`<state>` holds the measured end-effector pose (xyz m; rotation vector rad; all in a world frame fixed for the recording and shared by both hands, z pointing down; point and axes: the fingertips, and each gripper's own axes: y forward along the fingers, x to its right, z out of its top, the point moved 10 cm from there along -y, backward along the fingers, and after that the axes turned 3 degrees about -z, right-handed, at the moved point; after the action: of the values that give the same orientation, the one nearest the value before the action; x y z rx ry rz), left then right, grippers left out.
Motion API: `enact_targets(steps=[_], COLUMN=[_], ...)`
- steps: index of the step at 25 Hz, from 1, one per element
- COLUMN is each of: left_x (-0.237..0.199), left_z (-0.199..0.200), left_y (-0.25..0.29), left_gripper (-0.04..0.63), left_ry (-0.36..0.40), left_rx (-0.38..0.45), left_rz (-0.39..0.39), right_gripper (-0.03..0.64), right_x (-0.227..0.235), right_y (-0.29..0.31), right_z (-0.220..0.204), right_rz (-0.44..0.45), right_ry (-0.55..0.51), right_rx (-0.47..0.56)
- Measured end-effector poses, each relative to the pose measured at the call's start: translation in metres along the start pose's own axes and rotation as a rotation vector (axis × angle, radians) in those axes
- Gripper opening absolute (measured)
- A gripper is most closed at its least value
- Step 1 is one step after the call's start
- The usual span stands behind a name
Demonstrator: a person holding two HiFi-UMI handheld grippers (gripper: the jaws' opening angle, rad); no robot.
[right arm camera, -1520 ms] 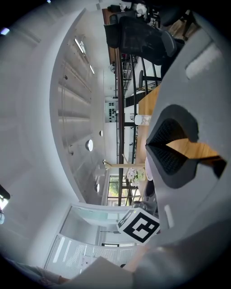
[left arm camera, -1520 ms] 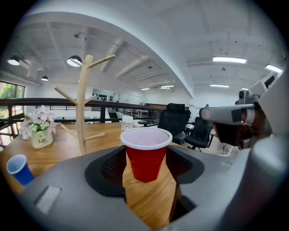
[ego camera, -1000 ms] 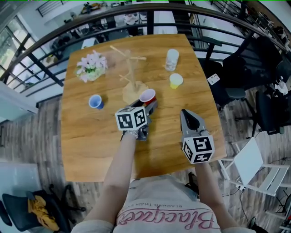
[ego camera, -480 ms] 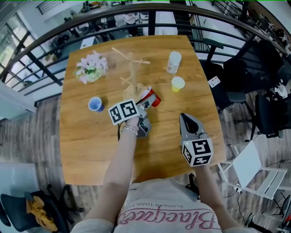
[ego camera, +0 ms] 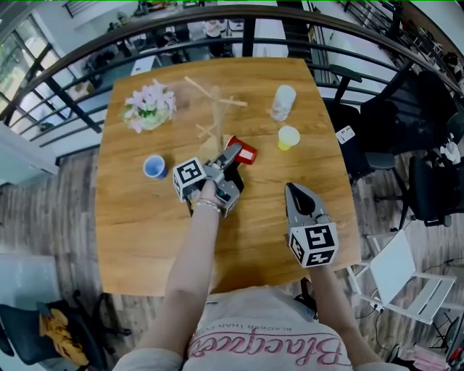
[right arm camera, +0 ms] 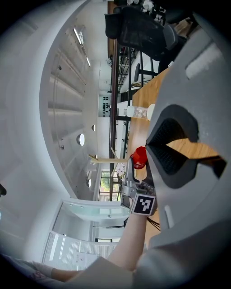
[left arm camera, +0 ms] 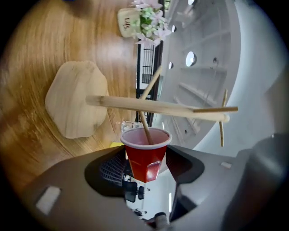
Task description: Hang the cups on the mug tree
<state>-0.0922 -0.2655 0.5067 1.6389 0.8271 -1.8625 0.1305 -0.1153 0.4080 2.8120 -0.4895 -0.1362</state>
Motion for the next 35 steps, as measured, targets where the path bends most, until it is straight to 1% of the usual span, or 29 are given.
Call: enact_targets(steps=[6, 8, 9, 11, 14, 18, 22, 25, 27, 28, 32, 35], left_x=[-0.013, -0.019, -0.021, -0.023, -0.025, -0.023, -0.013, -0.003, 0.006, 0.011, 0.036, 0.056], left_z=[0.001, 0.002, 0.003, 0.003, 0.003, 0.002, 0.002, 0.002, -0.001, -0.003, -0.013, -0.022], left_y=[-0.006, -0.007, -0.007, -0.009, -0.015, -0.023, -0.031, -0.037, -0.045, -0.048, -0.059, -0.068], left_gripper=[0.290, 0.288, 0.289, 0.269, 0.276, 0.295, 0.316, 0.330, 0.339, 0.342, 0.344, 0.344], left_ry=[-0.196, -0.271, -0.297, -0.324, -0.342, -0.323, -0.259, -0.177, -0.102, -0.049, 0.217, 0.400], left_rx=[0.078, 0.112, 0.125, 0.151, 0.201, 0.222, 0.220, 0.207, 0.198, 0.192, 0.163, 0.148], left_rz=[-0.040, -0.043, -0.038, -0.019, 0.009, 0.024, 0.037, 0.051, 0.069, 0.081, 0.113, 0.133], right_gripper=[0.002, 0.002, 0.002, 0.002, 0.002, 0.002, 0.002, 0.002, 0.002, 0.002, 0.002, 0.002], right_x=[-0.003, -0.003, -0.003, -0.003, -0.005, -0.006, -0.007, -0.010, -0.013, -0.014, -0.019, -0.023], right_y=[0.001, 0.003, 0.004, 0.005, 0.003, -0.002, -0.005, -0.005, -0.006, -0.007, -0.008, -0.008], right_z=[-0.002, -0.001, -0.001, -0.001, -0.002, -0.002, 0.000, 0.003, 0.004, 0.004, 0.008, 0.012], right_rz=[-0.002, 0.000, 0.002, 0.005, 0.010, 0.013, 0.020, 0.030, 0.040, 0.046, 0.064, 0.079], right_ry=[-0.002, -0.002, -0.003, -0.003, -0.008, -0.011, -0.014, -0.021, -0.022, -0.023, -0.025, -0.029], right_rx=[-0.004, -0.007, -0.009, -0.010, -0.008, -0.002, 0.009, 0.018, 0.026, 0.030, 0.051, 0.066])
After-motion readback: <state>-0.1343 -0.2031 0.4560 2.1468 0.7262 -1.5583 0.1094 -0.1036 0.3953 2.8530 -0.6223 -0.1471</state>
